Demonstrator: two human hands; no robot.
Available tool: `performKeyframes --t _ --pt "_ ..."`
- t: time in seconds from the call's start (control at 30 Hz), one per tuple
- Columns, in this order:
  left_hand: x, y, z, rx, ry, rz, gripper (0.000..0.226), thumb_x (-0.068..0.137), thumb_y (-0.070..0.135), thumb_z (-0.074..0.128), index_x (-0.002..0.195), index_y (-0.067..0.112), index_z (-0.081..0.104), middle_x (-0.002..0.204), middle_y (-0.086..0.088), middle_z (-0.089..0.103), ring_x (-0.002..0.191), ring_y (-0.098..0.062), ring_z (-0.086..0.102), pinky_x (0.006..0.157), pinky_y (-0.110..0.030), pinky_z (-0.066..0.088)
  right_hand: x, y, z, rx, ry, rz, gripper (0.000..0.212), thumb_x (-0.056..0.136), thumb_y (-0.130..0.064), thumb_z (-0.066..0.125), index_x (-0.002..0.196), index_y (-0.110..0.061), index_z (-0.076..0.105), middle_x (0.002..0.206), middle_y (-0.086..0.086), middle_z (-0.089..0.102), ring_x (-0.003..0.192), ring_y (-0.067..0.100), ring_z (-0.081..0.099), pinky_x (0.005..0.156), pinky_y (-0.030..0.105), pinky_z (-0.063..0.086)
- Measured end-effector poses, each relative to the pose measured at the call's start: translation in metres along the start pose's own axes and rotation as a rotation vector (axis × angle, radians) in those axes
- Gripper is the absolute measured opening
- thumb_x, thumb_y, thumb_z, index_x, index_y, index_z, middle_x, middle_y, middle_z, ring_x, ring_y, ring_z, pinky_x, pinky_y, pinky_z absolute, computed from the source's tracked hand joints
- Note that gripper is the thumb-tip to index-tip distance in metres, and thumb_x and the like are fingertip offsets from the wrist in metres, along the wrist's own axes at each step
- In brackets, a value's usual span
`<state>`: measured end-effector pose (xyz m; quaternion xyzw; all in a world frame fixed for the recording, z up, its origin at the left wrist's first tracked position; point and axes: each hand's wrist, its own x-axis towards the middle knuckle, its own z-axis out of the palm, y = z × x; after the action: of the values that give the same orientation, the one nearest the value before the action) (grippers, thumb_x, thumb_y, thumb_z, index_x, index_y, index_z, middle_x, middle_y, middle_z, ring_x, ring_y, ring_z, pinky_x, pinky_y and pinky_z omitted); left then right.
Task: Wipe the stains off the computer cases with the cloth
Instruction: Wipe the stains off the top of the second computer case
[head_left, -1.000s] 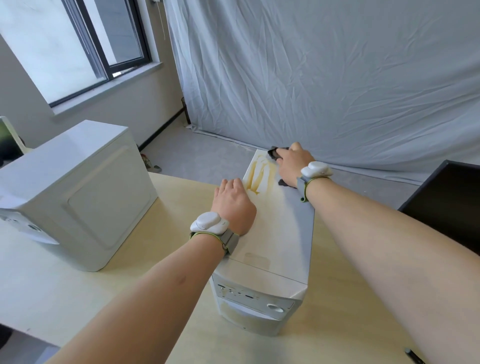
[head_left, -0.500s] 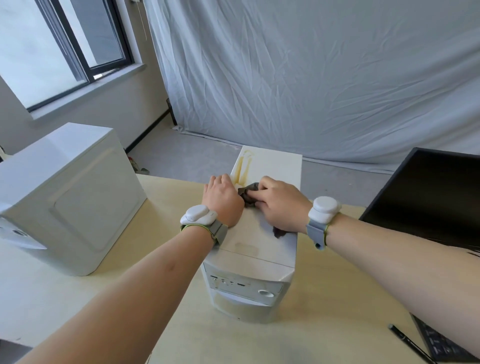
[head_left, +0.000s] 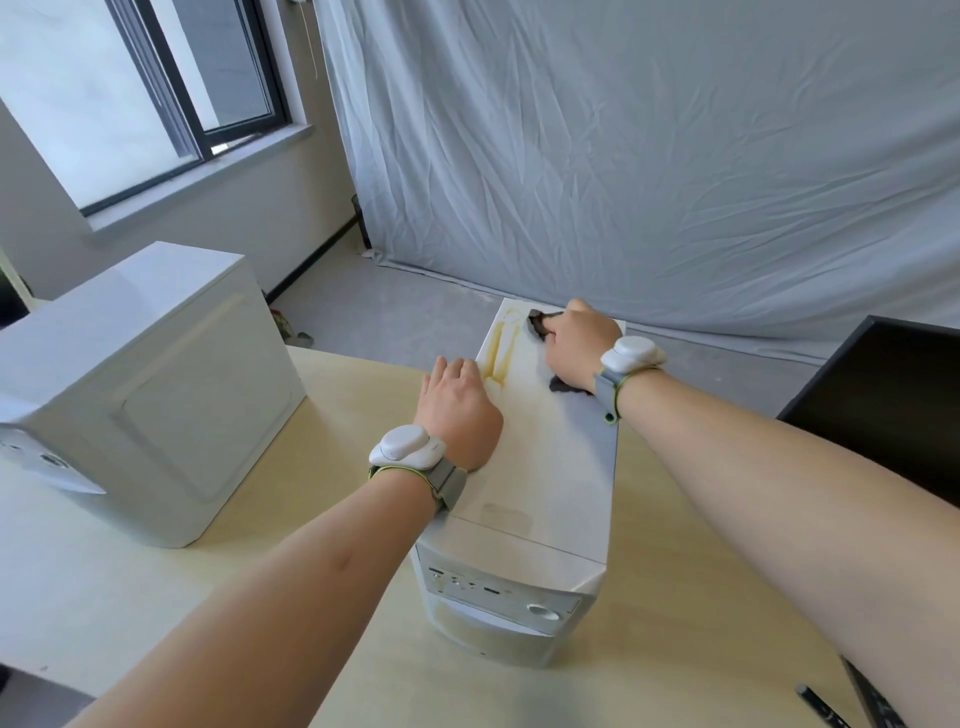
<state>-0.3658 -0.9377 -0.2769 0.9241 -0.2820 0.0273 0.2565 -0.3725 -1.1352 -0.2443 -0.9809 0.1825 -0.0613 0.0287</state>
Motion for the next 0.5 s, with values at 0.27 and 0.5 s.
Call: performKeyframes --t 0.27,0.5 --pt "0.005 -0.005 0.004 0.004 0.010 -0.015 0.036 0.062 0.012 0.021 0.089 0.011 0.046 0.100 -0.008 0.054 0.101 -0.029 0.040 0.090 -0.038 0.034 0.051 -0.021 0.001 0.002 -0.058 -0.015 0.032 0.096 -0.024 0.043 0.119 -0.025 0.064 0.126 0.011 0.045 0.101 0.041 0.060 0.079 0.037 0.045" --pt "0.002 0.000 0.002 -0.001 -0.015 -0.017 0.032 0.066 0.013 0.023 0.090 0.013 0.044 0.103 -0.008 0.054 0.104 -0.029 0.040 0.094 -0.039 0.034 0.038 -0.013 -0.011 0.072 -0.127 -0.170 0.037 0.102 -0.028 0.041 0.128 -0.043 0.062 0.121 0.005 0.046 0.102 0.036 0.058 0.089 0.041 0.048"
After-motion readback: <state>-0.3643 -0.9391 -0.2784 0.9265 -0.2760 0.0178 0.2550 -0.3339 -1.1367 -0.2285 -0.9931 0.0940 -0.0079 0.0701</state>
